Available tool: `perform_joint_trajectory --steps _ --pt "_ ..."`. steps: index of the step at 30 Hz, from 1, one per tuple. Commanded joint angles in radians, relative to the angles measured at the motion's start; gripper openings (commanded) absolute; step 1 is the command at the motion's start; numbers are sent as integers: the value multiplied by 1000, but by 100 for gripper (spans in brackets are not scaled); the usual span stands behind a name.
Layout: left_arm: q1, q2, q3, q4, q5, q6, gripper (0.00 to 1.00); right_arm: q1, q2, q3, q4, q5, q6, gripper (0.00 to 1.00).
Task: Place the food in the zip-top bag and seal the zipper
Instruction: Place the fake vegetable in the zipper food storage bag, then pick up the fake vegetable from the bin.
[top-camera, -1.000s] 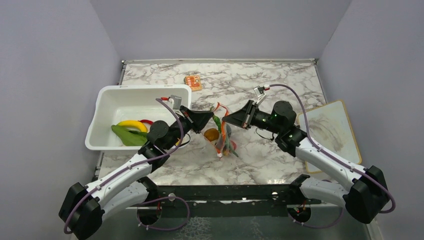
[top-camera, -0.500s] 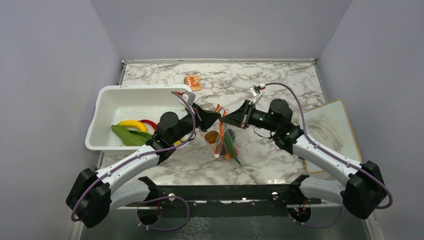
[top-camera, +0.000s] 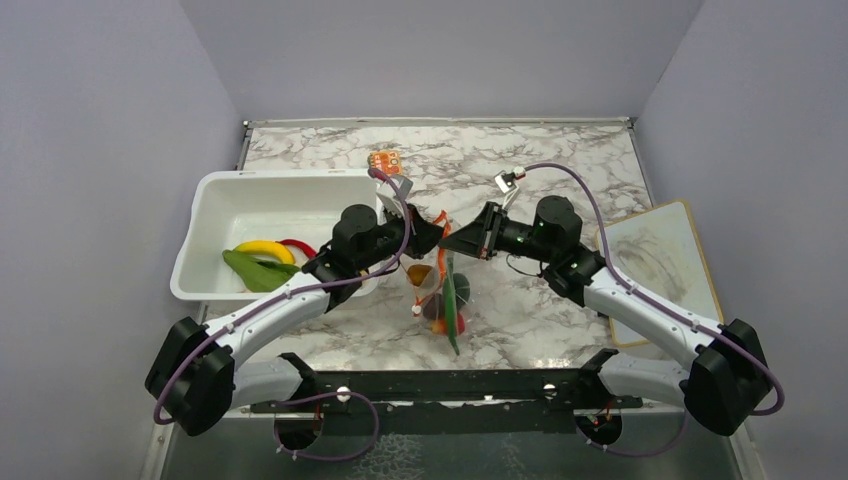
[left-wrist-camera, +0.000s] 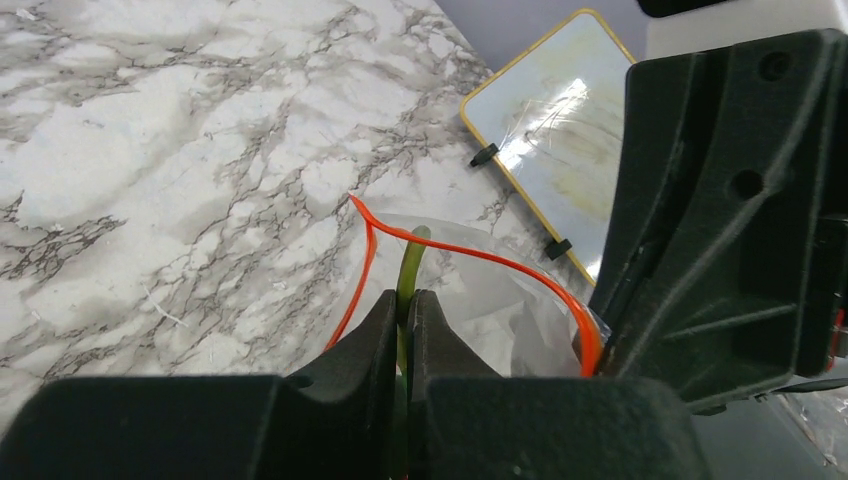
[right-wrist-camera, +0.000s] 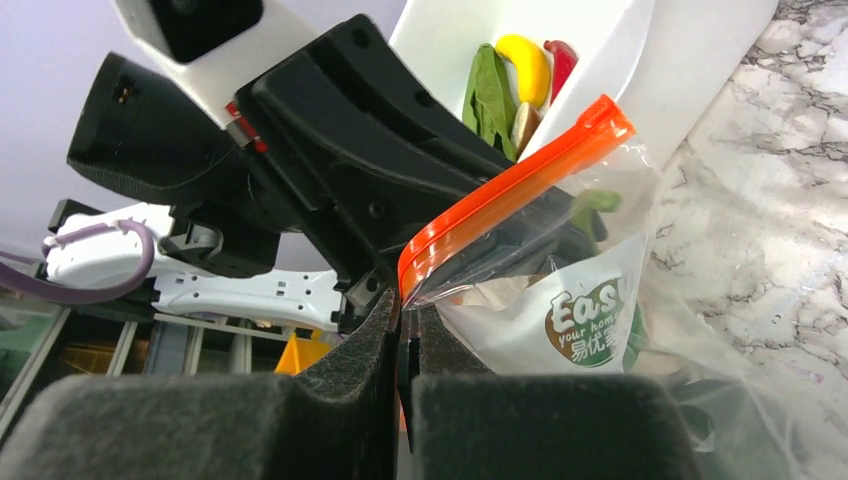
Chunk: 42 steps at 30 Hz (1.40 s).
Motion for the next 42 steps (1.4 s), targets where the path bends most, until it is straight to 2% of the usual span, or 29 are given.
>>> perform_joint_trajectory --steps 1,5,13,17,24,30,34,38,42 --pt "-1 23 64 -151 8 49 7 2 -26 50 50 -17 -42 1" --pt "-1 18 85 -158 22 46 12 3 -10 41 46 -32 -55 1" --pt "-2 -57 151 -245 28 54 49 3 -59 -22 -30 46 -66 1" --pt "-1 -113 186 -290 2 71 58 3 -85 -30 -84 86 -74 1" --pt "-1 -189 252 -411 -75 127 65 2 -130 26 -247 188 -158 1" --pt "-1 -239 263 -529 -283 197 66 3 -190 102 -375 272 -237 1" --pt "-1 -238 256 -595 -443 212 73 3 -219 123 -411 296 -266 1" --pt "4 -201 261 -670 -585 199 77 2 -219 148 -423 311 -291 1" --pt "36 -128 273 -730 -713 171 77 3 -218 156 -426 342 -307 1"
